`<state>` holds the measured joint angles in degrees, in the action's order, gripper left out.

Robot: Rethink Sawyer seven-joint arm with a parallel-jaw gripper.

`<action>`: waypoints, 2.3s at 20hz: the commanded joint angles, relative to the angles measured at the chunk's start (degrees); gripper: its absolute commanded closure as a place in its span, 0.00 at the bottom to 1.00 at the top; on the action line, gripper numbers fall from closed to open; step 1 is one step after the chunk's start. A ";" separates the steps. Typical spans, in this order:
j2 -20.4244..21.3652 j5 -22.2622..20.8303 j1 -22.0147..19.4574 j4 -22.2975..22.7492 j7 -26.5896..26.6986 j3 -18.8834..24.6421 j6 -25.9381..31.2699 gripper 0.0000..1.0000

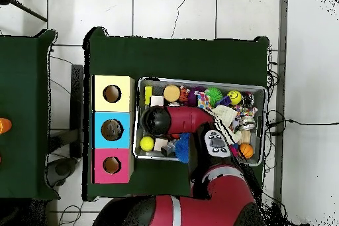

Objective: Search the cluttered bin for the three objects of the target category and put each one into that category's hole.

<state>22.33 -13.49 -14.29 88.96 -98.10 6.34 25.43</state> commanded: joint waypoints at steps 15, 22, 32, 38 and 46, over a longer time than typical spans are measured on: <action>4.96 -1.81 -1.65 5.78 -0.83 0.26 6.71 1.00; 5.73 -1.51 -1.56 6.21 -0.99 0.31 7.67 1.00; 3.85 -0.77 -1.63 6.64 -3.88 1.01 3.21 1.00; 4.44 -0.95 -1.88 7.57 -3.59 1.29 2.87 0.00; 4.37 -1.20 -0.66 11.95 -5.61 1.31 -0.10 0.00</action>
<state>27.75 -13.56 -14.66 93.50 -98.11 5.81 26.70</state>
